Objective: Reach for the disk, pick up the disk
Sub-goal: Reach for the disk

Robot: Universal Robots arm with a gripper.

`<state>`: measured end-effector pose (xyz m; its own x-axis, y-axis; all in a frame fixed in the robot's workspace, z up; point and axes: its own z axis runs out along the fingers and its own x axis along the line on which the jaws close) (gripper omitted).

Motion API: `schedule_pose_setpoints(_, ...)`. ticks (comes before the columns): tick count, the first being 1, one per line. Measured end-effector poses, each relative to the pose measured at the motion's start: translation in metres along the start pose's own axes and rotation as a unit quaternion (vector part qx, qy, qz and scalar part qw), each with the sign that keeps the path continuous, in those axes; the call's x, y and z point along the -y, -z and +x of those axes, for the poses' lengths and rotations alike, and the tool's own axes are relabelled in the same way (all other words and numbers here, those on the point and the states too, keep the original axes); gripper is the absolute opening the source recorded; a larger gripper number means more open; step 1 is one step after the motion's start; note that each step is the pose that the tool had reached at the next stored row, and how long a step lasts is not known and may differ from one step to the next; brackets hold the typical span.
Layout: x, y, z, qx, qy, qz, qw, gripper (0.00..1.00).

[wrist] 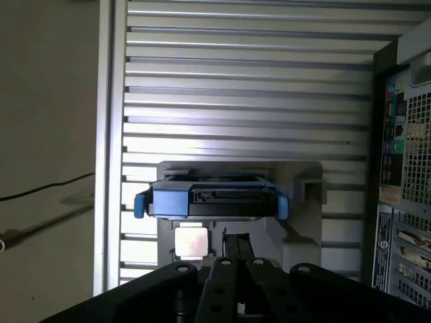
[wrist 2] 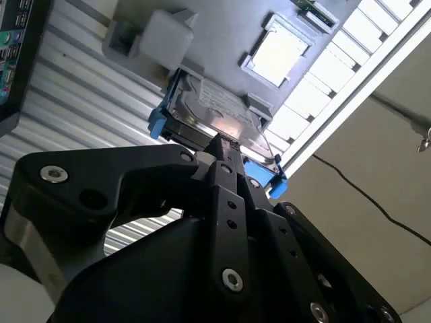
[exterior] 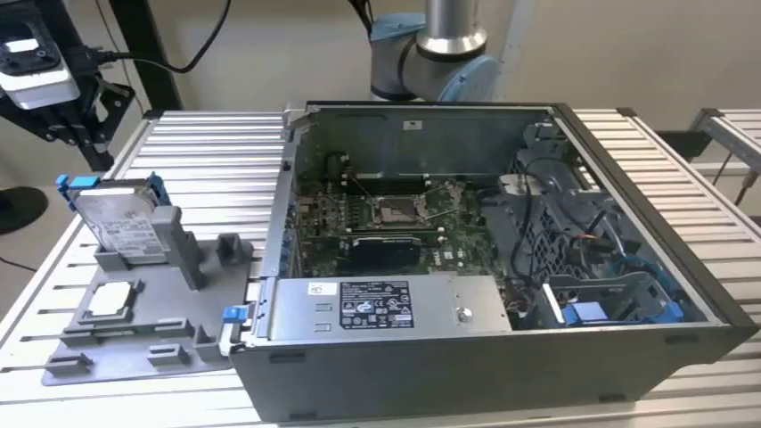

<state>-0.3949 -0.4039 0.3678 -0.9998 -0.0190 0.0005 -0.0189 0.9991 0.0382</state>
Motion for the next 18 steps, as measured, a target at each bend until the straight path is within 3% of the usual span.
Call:
schedule_pose_setpoints(6, -0.0069, -0.0004, 0.0072, -0.0001, 0.000, 0.0000, 1.0000, 0.00)
schedule_pose_setpoints(18, -0.0155, -0.0015, 0.0331, 0.0001, 0.000, 0.0000, 1.0000, 0.00)
